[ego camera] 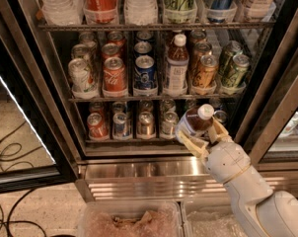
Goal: Pick blue plastic bottle from middle shelf of fridge
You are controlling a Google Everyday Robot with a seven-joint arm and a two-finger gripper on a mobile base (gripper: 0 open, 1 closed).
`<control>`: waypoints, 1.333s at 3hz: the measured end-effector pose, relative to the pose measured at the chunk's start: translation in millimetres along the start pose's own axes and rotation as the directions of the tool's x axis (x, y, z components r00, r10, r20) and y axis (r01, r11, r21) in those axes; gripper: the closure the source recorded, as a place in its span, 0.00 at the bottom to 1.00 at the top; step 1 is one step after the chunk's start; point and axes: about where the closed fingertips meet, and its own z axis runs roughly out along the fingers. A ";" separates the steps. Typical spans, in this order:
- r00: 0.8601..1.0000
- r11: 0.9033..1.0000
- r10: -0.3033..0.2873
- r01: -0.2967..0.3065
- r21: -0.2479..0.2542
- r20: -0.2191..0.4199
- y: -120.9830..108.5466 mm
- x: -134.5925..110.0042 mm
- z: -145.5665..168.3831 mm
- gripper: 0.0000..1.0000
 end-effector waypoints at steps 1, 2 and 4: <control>0.998 0.997 -0.053 0.052 -0.060 -0.013 14.9 -10.1 4.5 1.00; 0.998 0.997 -0.053 0.053 -0.063 -0.013 15.5 -10.0 4.4 1.00; 0.999 0.953 -0.042 0.037 -0.300 -0.013 76.5 -2.2 -23.6 1.00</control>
Offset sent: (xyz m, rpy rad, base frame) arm -0.0083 0.0160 0.0036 -0.0729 -0.0051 0.0484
